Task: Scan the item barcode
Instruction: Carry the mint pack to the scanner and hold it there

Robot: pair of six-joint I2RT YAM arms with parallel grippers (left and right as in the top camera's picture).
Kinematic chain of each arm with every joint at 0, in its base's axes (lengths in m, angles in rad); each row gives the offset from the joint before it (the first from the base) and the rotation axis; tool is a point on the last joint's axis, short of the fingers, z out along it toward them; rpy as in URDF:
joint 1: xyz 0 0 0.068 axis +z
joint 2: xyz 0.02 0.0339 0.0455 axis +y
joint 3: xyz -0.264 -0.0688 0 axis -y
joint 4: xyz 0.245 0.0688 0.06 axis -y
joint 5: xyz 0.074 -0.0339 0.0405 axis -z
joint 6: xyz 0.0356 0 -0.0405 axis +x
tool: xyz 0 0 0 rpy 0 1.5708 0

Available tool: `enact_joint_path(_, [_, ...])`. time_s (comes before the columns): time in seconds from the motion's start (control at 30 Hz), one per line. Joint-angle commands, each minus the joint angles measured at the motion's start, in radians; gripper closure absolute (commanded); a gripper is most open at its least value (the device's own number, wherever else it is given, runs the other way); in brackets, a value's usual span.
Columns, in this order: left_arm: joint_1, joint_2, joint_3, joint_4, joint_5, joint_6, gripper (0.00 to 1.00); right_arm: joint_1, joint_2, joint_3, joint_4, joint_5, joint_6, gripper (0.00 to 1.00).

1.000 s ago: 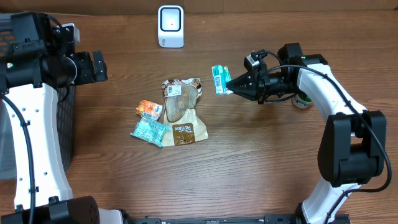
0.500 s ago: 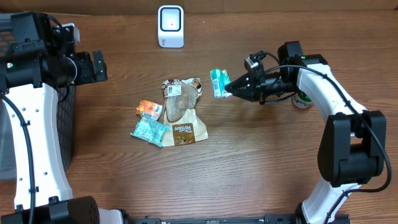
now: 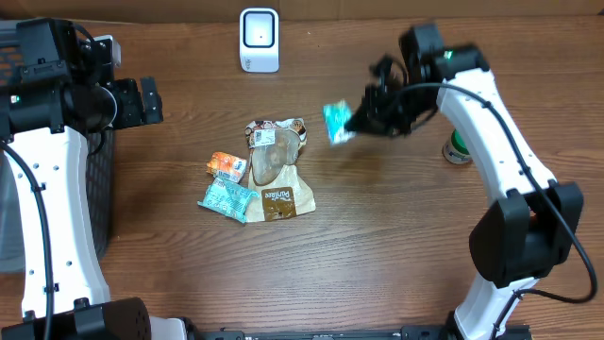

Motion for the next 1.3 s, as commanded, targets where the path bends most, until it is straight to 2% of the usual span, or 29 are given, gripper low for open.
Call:
enact_joint_path(0.0, [-0.001, -0.002, 0.026, 0.0, -0.004, 0.016, 0.01, 0.049, 0.035, 0.226, -0.02, 0.318, 0.038, 0.96])
enact_joint_path(0.17, [-0.001, -0.002, 0.026, 0.0, -0.004, 0.016, 0.0, 0.143, 0.157, 0.481, 0.041, 0.565, 0.042, 0.96])
enact_joint_path(0.3, [-0.002, -0.002, 0.026, 0.0, -0.003, 0.016, 0.0, 0.226, 0.229, 0.493, 0.237, 0.787, -0.044, 0.96])
enact_joint_path(0.47, [-0.001, -0.002, 0.026, 0.0, -0.003, 0.016, 0.01, 0.312, 0.37, 0.492, 0.559, 1.069, -0.282, 0.96])
enact_joint_path(0.53, [-0.001, -0.002, 0.026, 0.001, -0.004, 0.016, 0.0, 0.33, 0.428, 0.492, 0.692, 1.118, -0.398, 0.96])
enact_joint_path(0.67, [-0.001, -0.002, 0.026, 0.0, -0.003, 0.016, 0.0, 0.35, 0.54, 0.492, 0.937, 1.122, -0.656, 0.96])
enact_joint_path(0.77, [-0.002, -0.002, 0.026, 0.0, -0.003, 0.016, 0.0, 0.359, 0.612, 0.492, 1.086, 1.112, -0.798, 0.96])
enact_joint_path(0.83, [-0.002, -0.002, 0.026, 0.0, -0.003, 0.016, 0.0, 0.364, 0.652, 0.492, 1.164, 1.078, -0.906, 0.96])
enact_joint_path(0.97, [-0.002, -0.002, 0.026, 0.001, -0.003, 0.016, 0.01, 0.367, 0.706, 0.492, 1.214, 1.02, -1.088, 0.96])
enact_joint_path(1.27, [-0.002, -0.002, 0.026, 0.0, -0.004, 0.016, 0.01, 0.367, 0.736, 0.492, 1.241, 0.982, -1.103, 0.96])
